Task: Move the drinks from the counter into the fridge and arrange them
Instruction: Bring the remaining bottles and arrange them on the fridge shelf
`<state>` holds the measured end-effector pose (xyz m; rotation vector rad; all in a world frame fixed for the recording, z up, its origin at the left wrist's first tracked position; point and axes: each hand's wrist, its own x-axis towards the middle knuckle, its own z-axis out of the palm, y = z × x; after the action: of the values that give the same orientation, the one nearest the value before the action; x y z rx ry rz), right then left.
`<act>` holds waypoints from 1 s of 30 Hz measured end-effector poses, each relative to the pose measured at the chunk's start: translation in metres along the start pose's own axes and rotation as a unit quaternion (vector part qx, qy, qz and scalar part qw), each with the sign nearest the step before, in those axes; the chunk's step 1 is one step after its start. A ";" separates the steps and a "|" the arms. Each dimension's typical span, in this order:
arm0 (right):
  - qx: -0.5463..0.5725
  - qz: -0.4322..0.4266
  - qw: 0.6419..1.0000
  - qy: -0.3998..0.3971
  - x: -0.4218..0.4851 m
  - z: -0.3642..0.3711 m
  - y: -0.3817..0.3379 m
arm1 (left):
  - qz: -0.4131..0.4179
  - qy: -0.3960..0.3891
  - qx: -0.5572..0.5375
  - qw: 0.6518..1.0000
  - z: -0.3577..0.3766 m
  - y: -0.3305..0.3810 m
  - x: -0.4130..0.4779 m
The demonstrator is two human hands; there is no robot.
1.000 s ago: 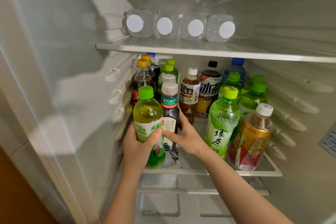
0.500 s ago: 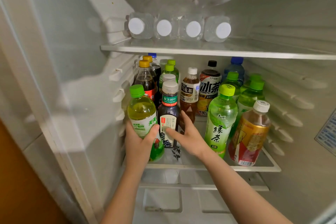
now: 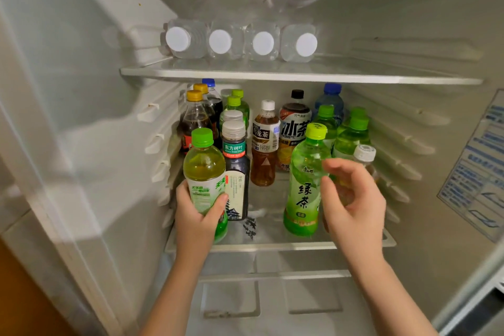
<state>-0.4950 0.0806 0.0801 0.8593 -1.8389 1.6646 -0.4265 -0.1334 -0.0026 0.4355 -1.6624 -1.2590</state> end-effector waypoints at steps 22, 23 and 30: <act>-0.345 -0.096 0.881 -0.309 0.103 -0.009 -0.011 | 0.087 0.042 0.073 0.993 -0.016 0.036 -0.007; -0.335 -0.098 0.886 -0.306 0.106 -0.010 -0.011 | 0.162 0.075 0.090 0.980 -0.015 0.047 -0.006; -0.324 -0.105 0.879 -0.335 0.118 -0.016 -0.012 | 0.389 -0.001 0.186 0.902 0.034 0.122 0.028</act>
<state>-0.5661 0.0823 0.1764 1.3437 -2.4111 0.5329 -0.4373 -0.0875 0.1185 -0.0335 -1.8102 -0.3500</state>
